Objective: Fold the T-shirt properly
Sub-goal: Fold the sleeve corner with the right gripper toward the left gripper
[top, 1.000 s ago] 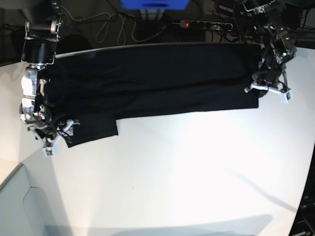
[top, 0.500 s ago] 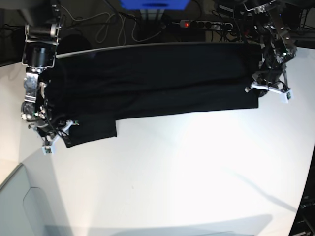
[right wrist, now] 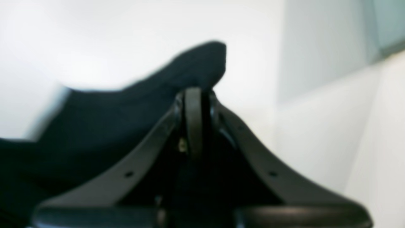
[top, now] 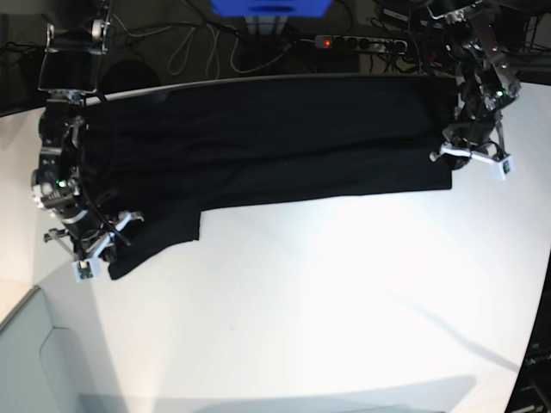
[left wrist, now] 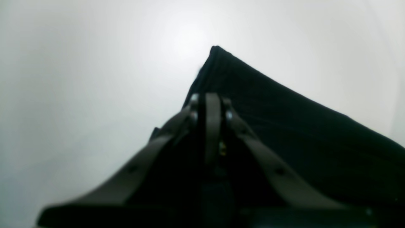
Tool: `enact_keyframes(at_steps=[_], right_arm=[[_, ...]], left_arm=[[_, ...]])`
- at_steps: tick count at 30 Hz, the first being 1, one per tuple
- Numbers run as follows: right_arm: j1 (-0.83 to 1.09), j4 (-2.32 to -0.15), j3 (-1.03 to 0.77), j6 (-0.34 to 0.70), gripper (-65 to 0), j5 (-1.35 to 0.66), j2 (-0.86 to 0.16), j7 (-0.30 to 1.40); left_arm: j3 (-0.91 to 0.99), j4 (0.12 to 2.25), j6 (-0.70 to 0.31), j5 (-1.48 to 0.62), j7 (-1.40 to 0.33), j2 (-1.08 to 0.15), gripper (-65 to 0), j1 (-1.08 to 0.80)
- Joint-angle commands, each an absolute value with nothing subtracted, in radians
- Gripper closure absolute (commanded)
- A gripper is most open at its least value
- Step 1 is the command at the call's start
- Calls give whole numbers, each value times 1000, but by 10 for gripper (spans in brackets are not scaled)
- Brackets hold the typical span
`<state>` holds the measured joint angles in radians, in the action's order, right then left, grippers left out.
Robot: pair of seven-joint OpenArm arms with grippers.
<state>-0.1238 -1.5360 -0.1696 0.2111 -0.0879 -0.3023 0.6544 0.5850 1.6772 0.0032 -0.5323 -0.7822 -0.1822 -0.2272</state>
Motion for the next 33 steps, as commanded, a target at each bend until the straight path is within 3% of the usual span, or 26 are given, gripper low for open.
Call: enact_keyframes(at_steps=[1,14,22,33], right_arm=[[-113,-1587,-176,220,-2,-88,-317,645],[231,-2051,-366,220,-2,-90,-331,674],[371,-2083,-423,220,-2,-90,-329,671],[455,-2086,-438,222,-2,-91,-329,670]], left_arm=[[590,1696,1,-541,-763,-199,0,-223],[590,1831,-1,-541,-763,-191,0,-245],[590,1957,-1,-541,-763,-188,0,-335],[616,1963,-1,-541,-756,-188,0,-378]])
